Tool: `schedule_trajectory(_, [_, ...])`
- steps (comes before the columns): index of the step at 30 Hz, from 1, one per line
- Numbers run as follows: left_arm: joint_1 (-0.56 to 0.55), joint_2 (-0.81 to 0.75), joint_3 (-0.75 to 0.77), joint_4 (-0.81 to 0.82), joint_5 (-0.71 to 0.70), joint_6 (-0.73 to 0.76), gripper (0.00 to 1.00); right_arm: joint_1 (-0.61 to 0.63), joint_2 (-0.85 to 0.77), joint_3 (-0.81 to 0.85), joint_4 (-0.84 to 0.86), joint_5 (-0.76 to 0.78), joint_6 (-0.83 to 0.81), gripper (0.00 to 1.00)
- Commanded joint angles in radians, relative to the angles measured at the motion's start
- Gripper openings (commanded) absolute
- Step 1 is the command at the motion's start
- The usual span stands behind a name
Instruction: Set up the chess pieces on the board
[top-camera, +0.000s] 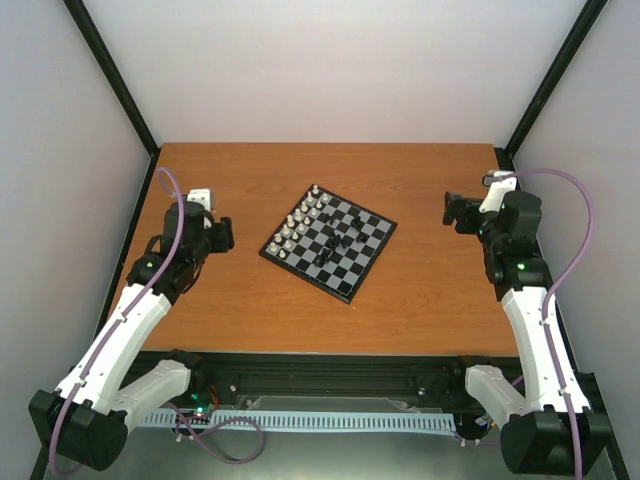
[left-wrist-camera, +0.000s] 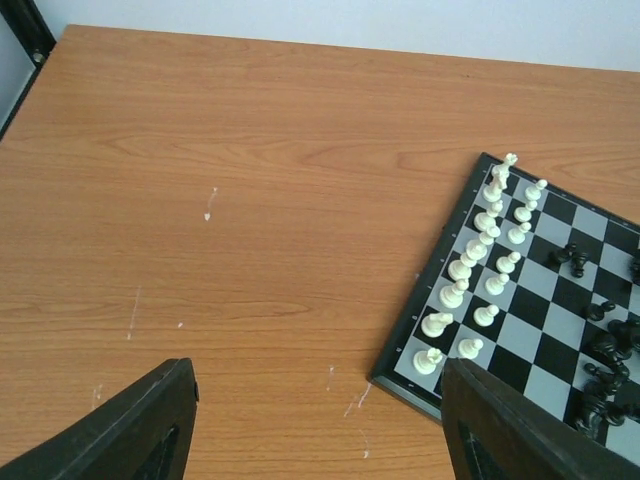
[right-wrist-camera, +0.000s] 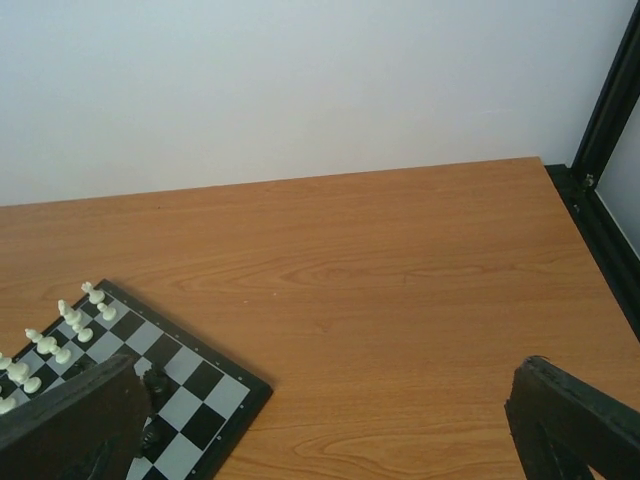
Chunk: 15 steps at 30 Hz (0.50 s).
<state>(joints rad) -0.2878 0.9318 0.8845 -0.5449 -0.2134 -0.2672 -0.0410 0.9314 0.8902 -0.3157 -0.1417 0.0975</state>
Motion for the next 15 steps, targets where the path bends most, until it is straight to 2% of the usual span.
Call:
schedule_trajectory(1, [0.029, -0.026, -0.008, 0.064, 0.091, -0.016, 0.7, 0.012, -0.025, -0.034, 0.071, -0.017, 0.01, 0.99])
schedule_trajectory(4, [0.038, -0.027, -0.012, 0.073, 0.11, -0.021, 0.7, 0.014, -0.012, -0.046, 0.075, -0.076, -0.085, 1.0])
schedule_trajectory(7, [0.043, -0.008, -0.005, 0.068, 0.13, -0.041, 0.71, 0.015, 0.08, 0.025, -0.007, -0.164, -0.181, 0.99])
schedule_trajectory(10, [0.046, 0.052, 0.033, 0.013, 0.182, -0.108, 0.69, 0.017, 0.211, 0.129, -0.112, -0.258, -0.309, 0.88])
schedule_trajectory(13, [0.044, 0.133, 0.056, -0.03, 0.326, -0.211, 0.68, 0.018, 0.366, 0.224, -0.189, -0.323, -0.41, 0.77])
schedule_trajectory(15, [-0.015, 0.173, 0.034, -0.009, 0.369, -0.271, 0.68, 0.019, 0.482, 0.29, -0.227, -0.35, -0.459, 0.7])
